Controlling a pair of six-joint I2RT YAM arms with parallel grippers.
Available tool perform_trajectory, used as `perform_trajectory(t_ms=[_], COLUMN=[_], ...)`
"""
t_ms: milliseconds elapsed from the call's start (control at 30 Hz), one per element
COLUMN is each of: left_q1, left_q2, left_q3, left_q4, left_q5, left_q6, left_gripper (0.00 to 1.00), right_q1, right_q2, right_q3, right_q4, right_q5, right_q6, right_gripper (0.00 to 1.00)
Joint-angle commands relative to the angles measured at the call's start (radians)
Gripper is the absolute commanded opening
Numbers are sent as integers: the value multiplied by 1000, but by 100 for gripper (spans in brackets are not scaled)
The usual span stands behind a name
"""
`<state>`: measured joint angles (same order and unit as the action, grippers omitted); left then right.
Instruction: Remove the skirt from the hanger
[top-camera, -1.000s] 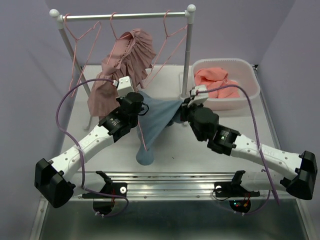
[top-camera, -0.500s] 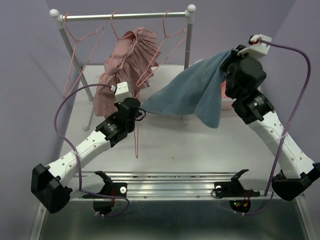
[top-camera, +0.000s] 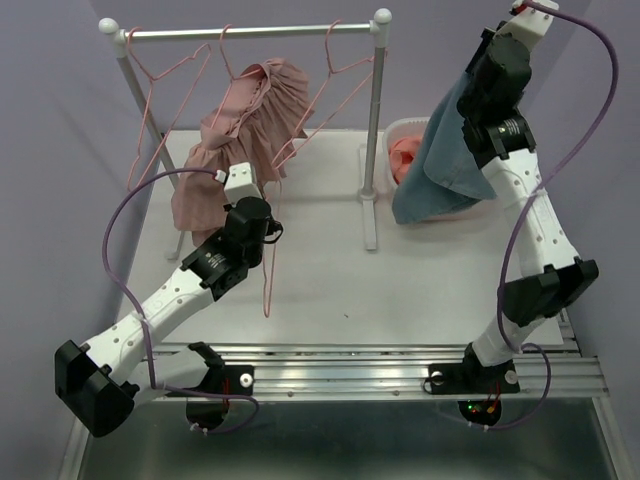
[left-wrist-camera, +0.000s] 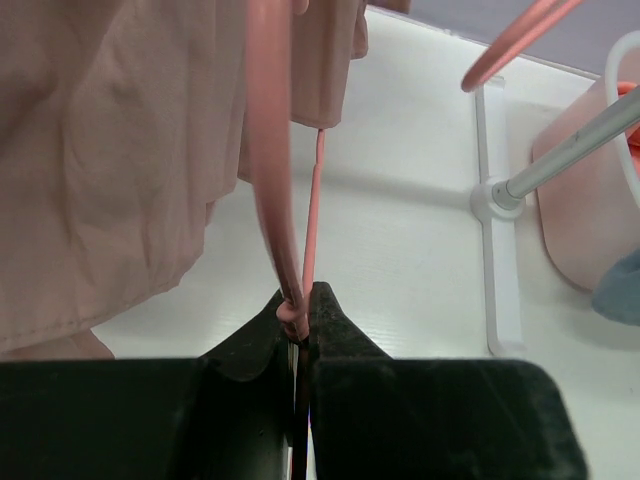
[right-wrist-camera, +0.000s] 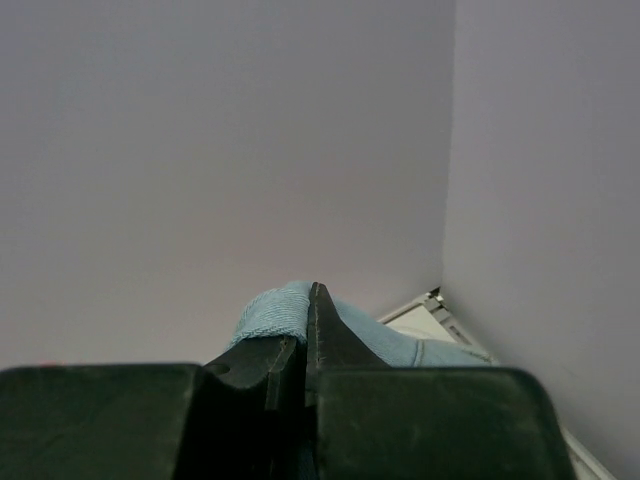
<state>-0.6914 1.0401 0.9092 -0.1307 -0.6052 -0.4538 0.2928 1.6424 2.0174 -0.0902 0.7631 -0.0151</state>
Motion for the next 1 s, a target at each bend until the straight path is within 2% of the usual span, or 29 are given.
perform_trajectory(t_ms=[0,100,200,300,500,533,667,700,767,833,867,900,933,967], left_q1=[4,4,3,3,3,3,4,4,4,4,4,4,4,3], left_q2=[-35,-43,-48,-46,-38,-37,-32,-29,-17,-9,-3,6,12,20], left_q3=[10,17,22,25,31,34,57,72,86,108,117,135,146,155], left_q4=[45,36,29,31,29,32,34,37,46,55,63,63,65,65], left_q5=[-8,-13,-19,-18,-28,-28,-39,-42,-36,-30,-30,-34,-39,-50], left_q6=[24,24,21,18,26,27,44,53,64,86,92,107,115,122], left_gripper=[0,0,0,0,0,0,0,0,0,0,0,0,0,0], right_q1=[-87,-161,-194,-218,-227,-227,-227,-227,-227,-227,-227,-227,-227,-227], right_q2=[97,253,328,349,312,291,137,79,39,25,40,54,69,95], right_q3=[145,293,398,382,83,-54,-386,-543,-675,-788,-801,-790,-772,-748], right_q4=[66,64,66,156,282,306,443,499,536,512,488,413,368,281], right_q5=[-59,-73,-116,-157,-267,-300,-343,-338,-317,-314,-314,-326,-323,-321], right_q6=[-6,-3,-3,-37,-37,-2,133,162,231,253,268,251,251,248], right_gripper=[1,1,1,1,1,1,1,1,1,6,12,39,55,64])
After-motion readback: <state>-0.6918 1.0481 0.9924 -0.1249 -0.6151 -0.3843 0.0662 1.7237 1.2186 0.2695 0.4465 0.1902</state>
